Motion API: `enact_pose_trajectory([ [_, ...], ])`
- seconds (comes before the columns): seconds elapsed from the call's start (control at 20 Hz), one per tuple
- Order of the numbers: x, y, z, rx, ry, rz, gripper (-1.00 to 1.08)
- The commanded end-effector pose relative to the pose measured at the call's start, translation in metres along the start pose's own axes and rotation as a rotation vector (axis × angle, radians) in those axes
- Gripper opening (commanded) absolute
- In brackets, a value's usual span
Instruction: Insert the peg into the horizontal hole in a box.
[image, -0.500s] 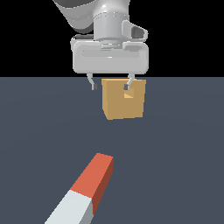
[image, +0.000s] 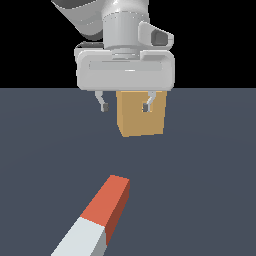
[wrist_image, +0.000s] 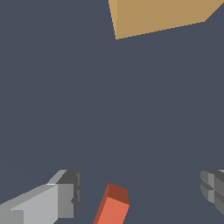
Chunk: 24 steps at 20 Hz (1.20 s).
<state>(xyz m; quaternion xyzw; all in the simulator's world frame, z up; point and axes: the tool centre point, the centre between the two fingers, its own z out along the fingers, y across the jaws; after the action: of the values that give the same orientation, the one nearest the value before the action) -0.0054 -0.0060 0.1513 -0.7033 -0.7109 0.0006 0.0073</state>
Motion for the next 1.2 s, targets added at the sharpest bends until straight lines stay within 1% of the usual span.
enact_pose_trajectory([
  [0.0, -0.030, -0.003, 0.010, -0.001, -0.002, 0.046, 1.00],
  [0.15, -0.075, -0.011, 0.026, -0.004, -0.005, 0.117, 1.00],
  [0.35, -0.142, -0.028, 0.049, -0.008, -0.009, 0.223, 1.00],
  [0.45, -0.168, -0.036, 0.059, -0.009, -0.009, 0.266, 1.00],
  [0.6, -0.197, -0.047, 0.070, -0.011, -0.010, 0.314, 1.00],
  [0.7, -0.211, -0.053, 0.075, -0.012, -0.010, 0.337, 1.00],
  [0.85, -0.222, -0.058, 0.079, -0.013, -0.009, 0.357, 1.00],
  [1.15, -0.225, -0.059, 0.082, -0.012, -0.009, 0.361, 1.00],
])
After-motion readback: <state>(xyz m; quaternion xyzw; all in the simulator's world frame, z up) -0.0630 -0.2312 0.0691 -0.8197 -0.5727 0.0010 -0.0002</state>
